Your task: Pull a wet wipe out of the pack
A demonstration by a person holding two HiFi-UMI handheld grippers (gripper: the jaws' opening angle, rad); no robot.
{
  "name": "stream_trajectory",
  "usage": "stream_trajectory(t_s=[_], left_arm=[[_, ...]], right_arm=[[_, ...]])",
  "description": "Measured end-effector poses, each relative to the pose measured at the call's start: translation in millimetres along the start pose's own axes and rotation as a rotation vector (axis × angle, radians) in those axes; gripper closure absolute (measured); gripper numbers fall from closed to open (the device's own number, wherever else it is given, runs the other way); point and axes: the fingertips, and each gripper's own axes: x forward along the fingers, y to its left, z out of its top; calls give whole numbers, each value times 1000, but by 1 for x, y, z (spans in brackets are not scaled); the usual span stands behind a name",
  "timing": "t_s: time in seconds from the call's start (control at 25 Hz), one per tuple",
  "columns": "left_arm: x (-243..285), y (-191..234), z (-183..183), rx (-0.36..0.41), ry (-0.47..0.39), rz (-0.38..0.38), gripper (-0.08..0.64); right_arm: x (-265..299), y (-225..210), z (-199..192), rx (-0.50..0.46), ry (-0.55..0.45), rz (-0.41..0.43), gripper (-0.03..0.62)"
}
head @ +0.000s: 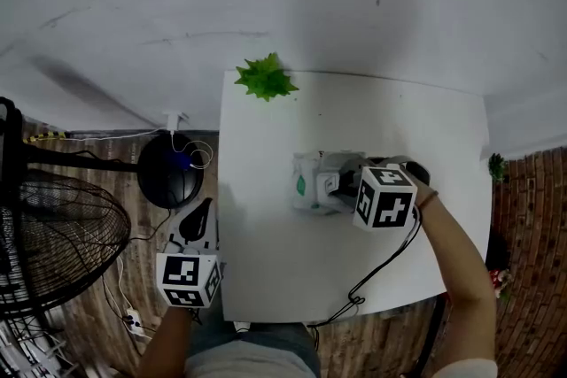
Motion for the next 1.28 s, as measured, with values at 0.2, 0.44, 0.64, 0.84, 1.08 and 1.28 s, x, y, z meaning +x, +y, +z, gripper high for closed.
stream_trajectory(t_s=[0.2, 0.44, 0.64, 0.84, 1.08, 1.28], left_arm=[[-3, 1, 2, -4, -4, -1, 560], [-6, -3, 6, 1, -17, -16, 560], [-10, -5, 11, 10, -26, -29, 560], [-15, -8, 14, 20, -35, -43, 560], [-21, -11, 17, 29, -45, -60, 560], [-27, -13, 19, 34, -54, -69, 560]], right_arm=[[-5, -1, -2, 23, -1, -18, 588], [-16, -3, -2, 37, 3, -63, 588], [-25, -3, -3, 44, 12, -97, 588], [-34, 0, -3, 59, 17, -130, 588], [-44, 2, -4, 78, 26, -177, 588], [-51, 4, -4, 86, 35, -210, 588]])
